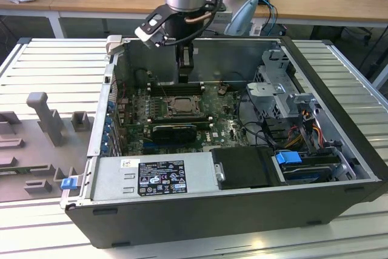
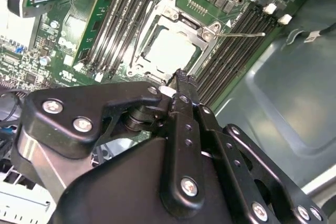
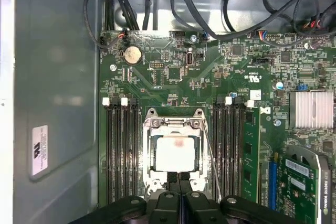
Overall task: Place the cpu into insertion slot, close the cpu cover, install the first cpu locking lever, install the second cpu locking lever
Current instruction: 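Install the first cpu locking lever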
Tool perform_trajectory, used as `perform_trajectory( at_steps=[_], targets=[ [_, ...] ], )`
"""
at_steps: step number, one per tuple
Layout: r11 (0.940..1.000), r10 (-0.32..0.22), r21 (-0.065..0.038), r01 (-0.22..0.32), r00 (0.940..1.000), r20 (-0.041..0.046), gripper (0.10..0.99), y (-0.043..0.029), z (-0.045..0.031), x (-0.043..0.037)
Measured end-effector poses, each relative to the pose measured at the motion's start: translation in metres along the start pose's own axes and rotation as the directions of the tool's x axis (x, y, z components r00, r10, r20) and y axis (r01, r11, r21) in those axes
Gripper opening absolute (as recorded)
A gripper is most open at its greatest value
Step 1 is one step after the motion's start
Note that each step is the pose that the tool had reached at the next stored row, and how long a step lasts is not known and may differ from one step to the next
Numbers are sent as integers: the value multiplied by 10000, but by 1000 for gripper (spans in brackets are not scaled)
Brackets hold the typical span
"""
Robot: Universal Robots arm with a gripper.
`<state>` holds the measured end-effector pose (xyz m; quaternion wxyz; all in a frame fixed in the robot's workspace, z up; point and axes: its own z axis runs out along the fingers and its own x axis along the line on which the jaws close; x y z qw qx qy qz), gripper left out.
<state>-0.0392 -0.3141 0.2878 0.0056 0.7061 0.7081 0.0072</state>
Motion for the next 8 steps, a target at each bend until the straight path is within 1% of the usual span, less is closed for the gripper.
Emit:
perform_trajectory(
  at_steps=[2, 4, 5, 6, 7, 8],
  targets=[
    [10000, 0, 0, 0, 10000, 0, 106, 1, -70, 0],
    [10000, 0, 0, 0, 10000, 1, 106, 2, -122, 0],
    [10000, -1, 0, 1, 10000, 0, 106, 3, -167, 0],
    [10000, -71, -1, 71, 10000, -3, 106, 3, -172, 1],
    [9986, -529, 1, 529, 9986, -10, 106, 3, -171, 1],
    [9962, -865, 2, 865, 9962, -15, 106, 3, -169, 0]
  ],
)
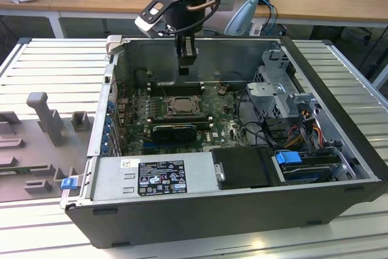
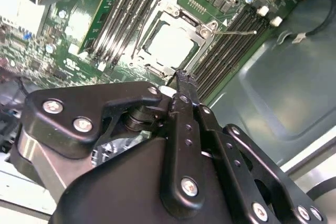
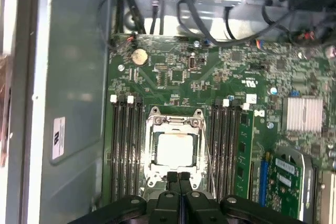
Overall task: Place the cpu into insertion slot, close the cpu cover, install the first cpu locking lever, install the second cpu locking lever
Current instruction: 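Install the first cpu locking lever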
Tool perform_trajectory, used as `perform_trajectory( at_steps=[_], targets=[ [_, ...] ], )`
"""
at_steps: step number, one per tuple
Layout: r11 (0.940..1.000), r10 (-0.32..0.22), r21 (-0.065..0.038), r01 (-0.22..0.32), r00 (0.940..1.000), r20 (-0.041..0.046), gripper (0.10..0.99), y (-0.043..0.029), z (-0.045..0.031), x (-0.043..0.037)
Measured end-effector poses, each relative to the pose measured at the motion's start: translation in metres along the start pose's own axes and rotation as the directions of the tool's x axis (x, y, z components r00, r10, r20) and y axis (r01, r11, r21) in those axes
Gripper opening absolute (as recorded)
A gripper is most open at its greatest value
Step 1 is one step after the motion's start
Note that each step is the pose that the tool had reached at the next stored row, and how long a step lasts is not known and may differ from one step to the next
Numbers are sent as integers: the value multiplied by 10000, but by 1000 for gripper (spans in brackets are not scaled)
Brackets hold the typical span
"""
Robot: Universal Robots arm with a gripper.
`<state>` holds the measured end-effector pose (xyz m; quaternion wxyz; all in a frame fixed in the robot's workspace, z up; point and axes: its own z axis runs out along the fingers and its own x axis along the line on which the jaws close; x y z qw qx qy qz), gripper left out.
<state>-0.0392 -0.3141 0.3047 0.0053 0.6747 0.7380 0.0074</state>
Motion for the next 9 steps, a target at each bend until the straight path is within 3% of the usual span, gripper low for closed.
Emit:
perform_trajectory(
  at_steps=[5, 9],
  targets=[
    [9957, -929, 1, 929, 9957, -18, 106, -8, 21, -1],
    [9755, -2199, 0, 2199, 9755, -40, 106, -22, 54, 0]
  ],
)
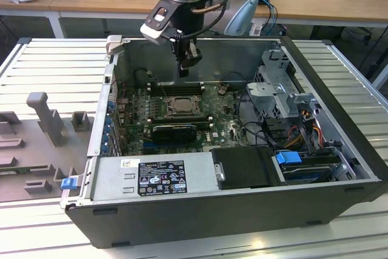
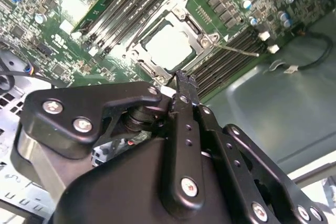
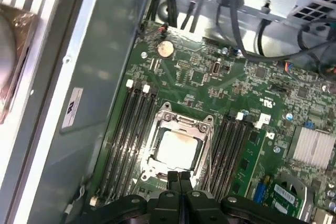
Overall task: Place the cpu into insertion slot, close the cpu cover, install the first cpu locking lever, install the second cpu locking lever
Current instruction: 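Install the first cpu locking lever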
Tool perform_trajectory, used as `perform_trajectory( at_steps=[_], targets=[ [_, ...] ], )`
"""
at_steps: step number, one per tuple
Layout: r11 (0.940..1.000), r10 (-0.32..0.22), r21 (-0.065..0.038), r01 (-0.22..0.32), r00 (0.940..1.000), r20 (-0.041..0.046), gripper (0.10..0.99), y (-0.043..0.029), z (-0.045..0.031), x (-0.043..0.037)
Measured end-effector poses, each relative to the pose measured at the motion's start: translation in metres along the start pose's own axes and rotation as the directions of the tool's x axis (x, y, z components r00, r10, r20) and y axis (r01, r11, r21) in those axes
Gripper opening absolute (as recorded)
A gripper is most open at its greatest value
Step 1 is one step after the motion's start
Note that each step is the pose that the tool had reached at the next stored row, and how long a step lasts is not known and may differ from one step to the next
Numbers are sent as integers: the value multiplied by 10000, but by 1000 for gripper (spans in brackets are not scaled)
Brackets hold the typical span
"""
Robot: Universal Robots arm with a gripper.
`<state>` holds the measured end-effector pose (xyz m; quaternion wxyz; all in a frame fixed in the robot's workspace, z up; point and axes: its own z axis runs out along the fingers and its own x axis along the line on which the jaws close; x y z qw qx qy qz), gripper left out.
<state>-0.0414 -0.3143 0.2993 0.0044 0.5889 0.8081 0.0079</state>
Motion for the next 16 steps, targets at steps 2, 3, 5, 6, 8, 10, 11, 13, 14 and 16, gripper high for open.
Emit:
perform_trajectory(
  at_steps=[2, 3, 5, 6, 8, 10, 11, 13, 14, 16],
  targets=[
    [9998, -216, 7, 216, 9998, -6, 106, -12, 11, 4],
    [9996, -297, 8, 297, 9996, -8, 106, -13, 15, 4],
    [9970, -776, 13, 776, 9970, -12, 106, -15, 21, 5],
    [9952, -981, 13, 981, 9952, -16, 106, -16, 25, 5],
    [9901, -1401, 14, 1401, 9901, -22, 106, -17, 30, 5],
    [9819, -1894, 13, 1894, 9819, -31, 106, -17, 34, 5],
    [9782, -2077, 13, 2077, 9782, -35, 106, -17, 36, 5],
    [9677, -2521, 12, 2521, 9677, -43, 106, -17, 39, 5],
    [9636, -2675, 12, 2675, 9635, -45, 106, -17, 41, 5],
    [9449, -3274, 13, 3274, 9449, -51, 106, -17, 47, 5]
  ],
)
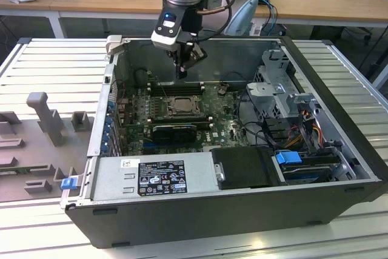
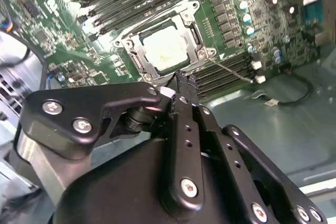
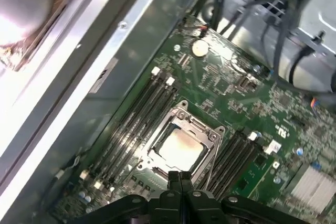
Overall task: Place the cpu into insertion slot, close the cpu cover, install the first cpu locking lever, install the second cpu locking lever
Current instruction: 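Install the first cpu locking lever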
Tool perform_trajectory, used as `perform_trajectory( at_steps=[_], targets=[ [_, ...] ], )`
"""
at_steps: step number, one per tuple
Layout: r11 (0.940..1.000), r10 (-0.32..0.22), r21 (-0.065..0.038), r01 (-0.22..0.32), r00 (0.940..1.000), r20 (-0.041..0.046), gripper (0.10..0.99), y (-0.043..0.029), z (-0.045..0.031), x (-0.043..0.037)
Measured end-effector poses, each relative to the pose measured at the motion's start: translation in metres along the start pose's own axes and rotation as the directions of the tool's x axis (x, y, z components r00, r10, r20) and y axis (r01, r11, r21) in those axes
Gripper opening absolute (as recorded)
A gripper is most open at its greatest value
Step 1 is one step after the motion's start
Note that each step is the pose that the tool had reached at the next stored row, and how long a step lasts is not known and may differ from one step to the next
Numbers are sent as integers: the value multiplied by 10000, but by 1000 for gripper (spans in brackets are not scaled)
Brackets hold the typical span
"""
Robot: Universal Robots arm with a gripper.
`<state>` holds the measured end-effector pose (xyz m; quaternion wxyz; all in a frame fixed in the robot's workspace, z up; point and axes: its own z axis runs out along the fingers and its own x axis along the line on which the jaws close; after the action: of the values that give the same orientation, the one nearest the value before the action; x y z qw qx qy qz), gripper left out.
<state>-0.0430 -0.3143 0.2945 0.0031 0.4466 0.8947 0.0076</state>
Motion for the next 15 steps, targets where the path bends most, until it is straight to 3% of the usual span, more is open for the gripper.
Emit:
perform_trajectory(
  at_steps=[5, 9, 13, 14, 15],
  targets=[
    [9948, -1022, 2, 1022, 9948, -14, 106, 0, 15, 0],
    [9782, -2076, 3, 2076, 9782, -29, 106, 0, 37, 0],
    [9567, -2910, 1, 2910, 9567, -43, 106, -1, 57, 0],
    [9511, -3088, 1, 3088, 9511, -46, 106, -1, 61, 0],
    [9407, -3392, -1, 3392, 9407, -51, 106, -1, 69, 0]
  ],
)
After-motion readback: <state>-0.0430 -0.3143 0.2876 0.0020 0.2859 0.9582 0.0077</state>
